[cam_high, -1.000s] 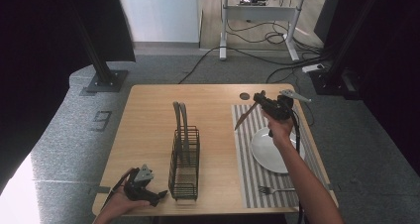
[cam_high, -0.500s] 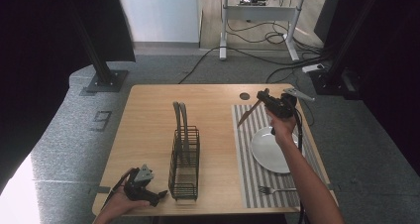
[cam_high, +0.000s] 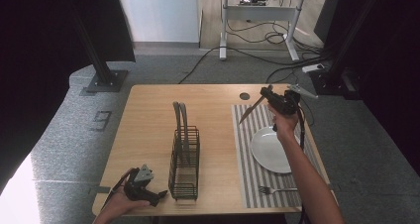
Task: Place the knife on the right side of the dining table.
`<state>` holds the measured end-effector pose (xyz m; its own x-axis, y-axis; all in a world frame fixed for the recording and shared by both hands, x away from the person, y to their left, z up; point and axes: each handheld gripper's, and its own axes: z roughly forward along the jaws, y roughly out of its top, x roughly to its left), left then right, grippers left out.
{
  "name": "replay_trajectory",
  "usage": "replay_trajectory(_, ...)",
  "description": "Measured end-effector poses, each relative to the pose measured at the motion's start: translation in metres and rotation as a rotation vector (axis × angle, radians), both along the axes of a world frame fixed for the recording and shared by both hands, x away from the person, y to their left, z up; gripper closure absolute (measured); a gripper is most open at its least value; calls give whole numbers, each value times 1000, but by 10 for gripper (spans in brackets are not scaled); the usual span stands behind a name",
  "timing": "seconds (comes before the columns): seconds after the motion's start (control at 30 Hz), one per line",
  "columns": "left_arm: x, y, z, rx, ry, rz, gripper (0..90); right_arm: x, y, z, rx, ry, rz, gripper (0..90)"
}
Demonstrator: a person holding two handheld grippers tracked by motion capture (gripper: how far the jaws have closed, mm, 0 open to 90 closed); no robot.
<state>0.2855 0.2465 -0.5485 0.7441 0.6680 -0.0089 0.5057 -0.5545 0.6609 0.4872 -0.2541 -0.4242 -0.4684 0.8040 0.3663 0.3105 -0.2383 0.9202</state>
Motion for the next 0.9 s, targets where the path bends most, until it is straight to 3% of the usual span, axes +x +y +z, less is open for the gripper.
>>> replay_trajectory(0.23, 0, 0, 0, 0, 0, -1, 0, 10, 3, -1, -10, 5, 2, 824)
replay_trajectory(0.53, 0, 0, 0, 0, 0, -1, 0, 21, -2, -11, -13, 24, -40, 824)
replay_trajectory(0.9, 0, 0, 0, 1, 0, -3, 0, 33, -6, -9, -14, 34, -57, 824)
